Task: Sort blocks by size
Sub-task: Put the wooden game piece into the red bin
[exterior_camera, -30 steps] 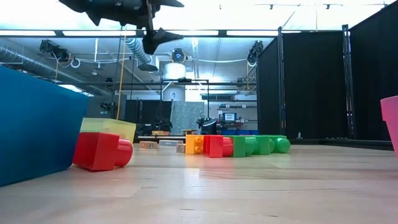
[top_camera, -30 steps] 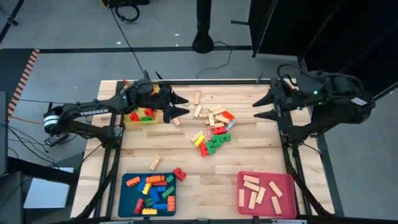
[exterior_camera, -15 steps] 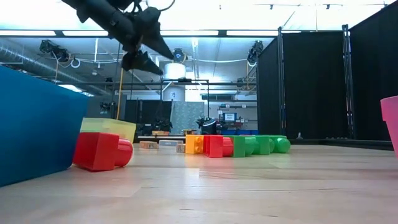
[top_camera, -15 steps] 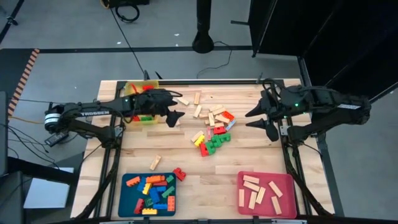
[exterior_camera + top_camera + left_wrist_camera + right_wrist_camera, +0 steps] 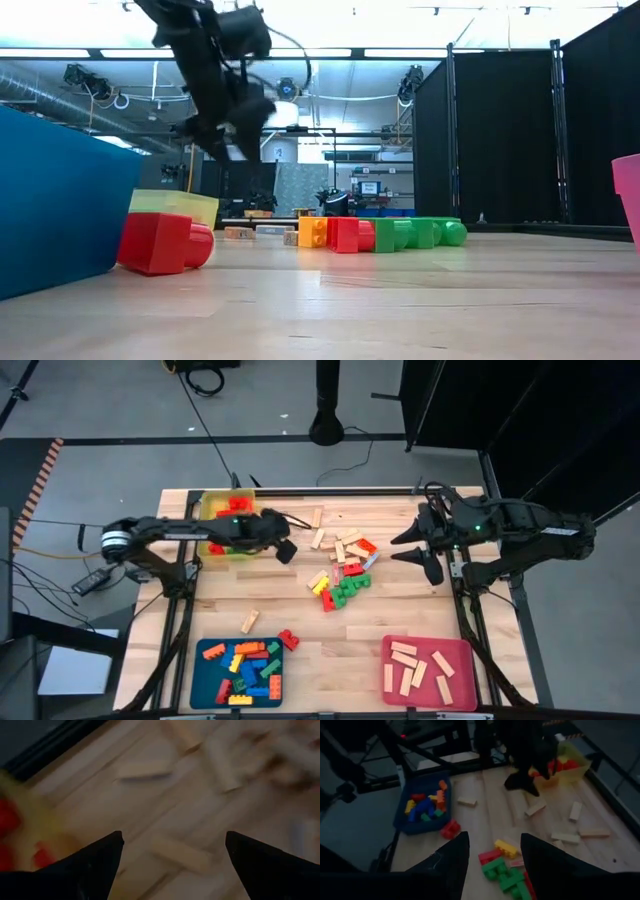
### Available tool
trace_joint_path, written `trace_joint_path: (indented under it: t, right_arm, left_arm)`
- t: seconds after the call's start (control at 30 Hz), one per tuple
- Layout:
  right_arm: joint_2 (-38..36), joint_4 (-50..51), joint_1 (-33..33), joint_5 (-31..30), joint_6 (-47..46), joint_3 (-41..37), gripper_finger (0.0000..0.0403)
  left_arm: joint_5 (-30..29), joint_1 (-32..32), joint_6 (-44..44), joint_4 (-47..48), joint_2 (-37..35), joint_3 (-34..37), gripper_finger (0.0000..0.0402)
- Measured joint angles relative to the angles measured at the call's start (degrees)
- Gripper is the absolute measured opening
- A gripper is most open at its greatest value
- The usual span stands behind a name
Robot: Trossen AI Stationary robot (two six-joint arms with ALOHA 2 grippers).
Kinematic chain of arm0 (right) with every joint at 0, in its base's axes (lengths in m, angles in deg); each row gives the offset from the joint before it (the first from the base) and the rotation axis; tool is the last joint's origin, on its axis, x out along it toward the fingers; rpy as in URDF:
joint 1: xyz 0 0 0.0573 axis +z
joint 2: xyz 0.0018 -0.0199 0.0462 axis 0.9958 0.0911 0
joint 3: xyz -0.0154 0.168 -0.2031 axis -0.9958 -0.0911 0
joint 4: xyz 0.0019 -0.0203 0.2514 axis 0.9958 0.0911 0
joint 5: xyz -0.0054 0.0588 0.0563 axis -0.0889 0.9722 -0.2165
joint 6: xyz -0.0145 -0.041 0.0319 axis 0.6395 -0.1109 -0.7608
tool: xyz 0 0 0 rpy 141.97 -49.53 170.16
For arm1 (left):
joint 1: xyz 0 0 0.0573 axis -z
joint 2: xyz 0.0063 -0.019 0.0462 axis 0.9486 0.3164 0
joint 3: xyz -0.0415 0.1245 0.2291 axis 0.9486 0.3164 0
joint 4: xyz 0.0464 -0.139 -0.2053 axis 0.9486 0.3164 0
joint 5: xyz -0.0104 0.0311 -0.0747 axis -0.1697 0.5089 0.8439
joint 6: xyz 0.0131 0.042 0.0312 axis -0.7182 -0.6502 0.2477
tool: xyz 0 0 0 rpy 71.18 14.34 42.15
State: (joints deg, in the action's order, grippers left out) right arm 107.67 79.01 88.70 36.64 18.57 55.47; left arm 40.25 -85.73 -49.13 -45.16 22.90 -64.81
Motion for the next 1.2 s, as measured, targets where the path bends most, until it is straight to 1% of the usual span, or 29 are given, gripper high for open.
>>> trace_joint_path:
  t: [0.1,0.27,0.43,0.6,0.77,0.97,1.03,1.2]
  right_arm:
    - [0.2,-0.1,0.0,-2.9,1.7,0.0,0.0192]
    - [0.4,-0.1,-0.4,-7.8,5.3,0.0,0.0192]
    - [0.4,0.1,-1.8,-8.3,7.5,0.0,0.0192]
    - [0.2,2.6,-2.5,-8.2,10.6,0.0,0.0192]
    - [0.1,4.9,-3.2,-8.1,11.5,0.0,0.0192]
    - [-1.4,9.6,-4.1,-4.4,12.7,0.0,0.0192]
    - [-2.0,11.1,-4.6,-4.2,13.5,0.0,0.0192]
    - [-3.6,12.7,-5.1,-4.2,14.1,0.0,0.0192]
  left_arm:
    - [-2.2,-0.3,2.5,5.7,4.4,-2.5,0.0360]
    - [-1.2,-0.5,10.1,15.6,10.9,-7.6,0.0360]
    - [-2.2,0.5,18.0,15.8,17.0,-12.5,0.0354]
    - [-3.0,1.6,31.7,14.4,22.7,-16.1,0.0345]
    - [-0.6,4.1,46.5,15.4,24.3,-16.9,0.0340]
    - [-7.1,5.3,59.5,21.2,23.8,-16.9,0.0339]
    - [-8.4,5.2,61.4,21.3,24.1,-16.9,0.0339]
    - [-7.8,4.4,61.9,19.5,26.3,-16.9,0.0339]
